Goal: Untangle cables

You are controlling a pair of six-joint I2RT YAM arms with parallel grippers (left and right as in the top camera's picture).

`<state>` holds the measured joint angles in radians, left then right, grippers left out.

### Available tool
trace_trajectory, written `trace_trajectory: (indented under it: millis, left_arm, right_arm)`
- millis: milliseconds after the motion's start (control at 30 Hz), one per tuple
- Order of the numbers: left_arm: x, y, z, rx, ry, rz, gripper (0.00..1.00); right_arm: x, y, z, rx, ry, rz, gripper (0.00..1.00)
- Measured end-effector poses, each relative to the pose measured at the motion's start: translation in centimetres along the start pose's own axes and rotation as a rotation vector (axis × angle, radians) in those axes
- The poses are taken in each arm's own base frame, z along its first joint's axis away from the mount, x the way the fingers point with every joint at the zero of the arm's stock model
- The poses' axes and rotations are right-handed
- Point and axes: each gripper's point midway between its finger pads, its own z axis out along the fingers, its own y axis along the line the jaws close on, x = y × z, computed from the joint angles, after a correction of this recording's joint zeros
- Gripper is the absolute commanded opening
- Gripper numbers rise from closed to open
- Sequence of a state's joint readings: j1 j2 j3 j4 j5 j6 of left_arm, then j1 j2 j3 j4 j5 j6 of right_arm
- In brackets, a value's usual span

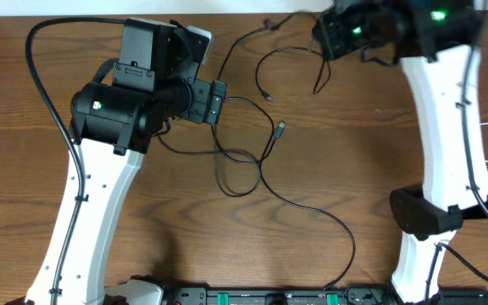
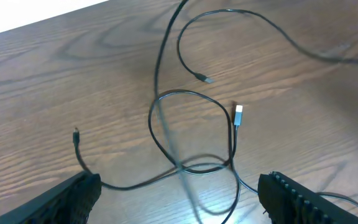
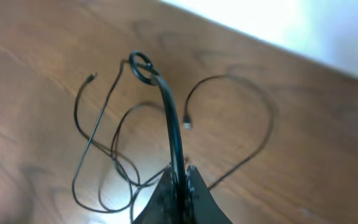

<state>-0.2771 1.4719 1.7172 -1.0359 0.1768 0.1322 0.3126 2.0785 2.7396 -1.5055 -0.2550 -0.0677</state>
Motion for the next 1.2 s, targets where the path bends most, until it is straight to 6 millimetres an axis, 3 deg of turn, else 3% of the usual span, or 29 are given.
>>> trace_trajectory:
  millis: [300,500,767,933,1067,1200]
  left_arm:
    - [0.1,0.0,0.4,0.001,0.010,-0.001,0.86]
    - [0.2,0.0,0.4,0.001,0.014,-0.002,0.86]
    - [0.2,0.0,0.4,0.001,0.014,-0.002,0.86]
    - [0.2,0.0,0.4,0.001,0.014,-0.002,0.86]
    - [0.2,0.0,0.4,0.001,0.015,-0.002,0.86]
    - [0.3,0.0,0.4,0.001,0.018,-0.003,0.86]
  right_arm:
    - [-4.4,-1.8,-8.5,0.226,-0.272,-0.026,0.01]
    - [-3.9,-4.4,-14.0,0.442,-0.336,0.009,0.01]
    - [0.1,-11.3,-20.6,0.741,-0.318,0.194,0.01]
    - [3.9,-15.7,-26.3,0.948,-0.317,0.354,0.01]
    - [7.4,-17.6,-30.7,1.079,-0.323,0.476,0.01]
    - [11.0,-19.5,-33.0,1.180,-0.282,0.604,0.01]
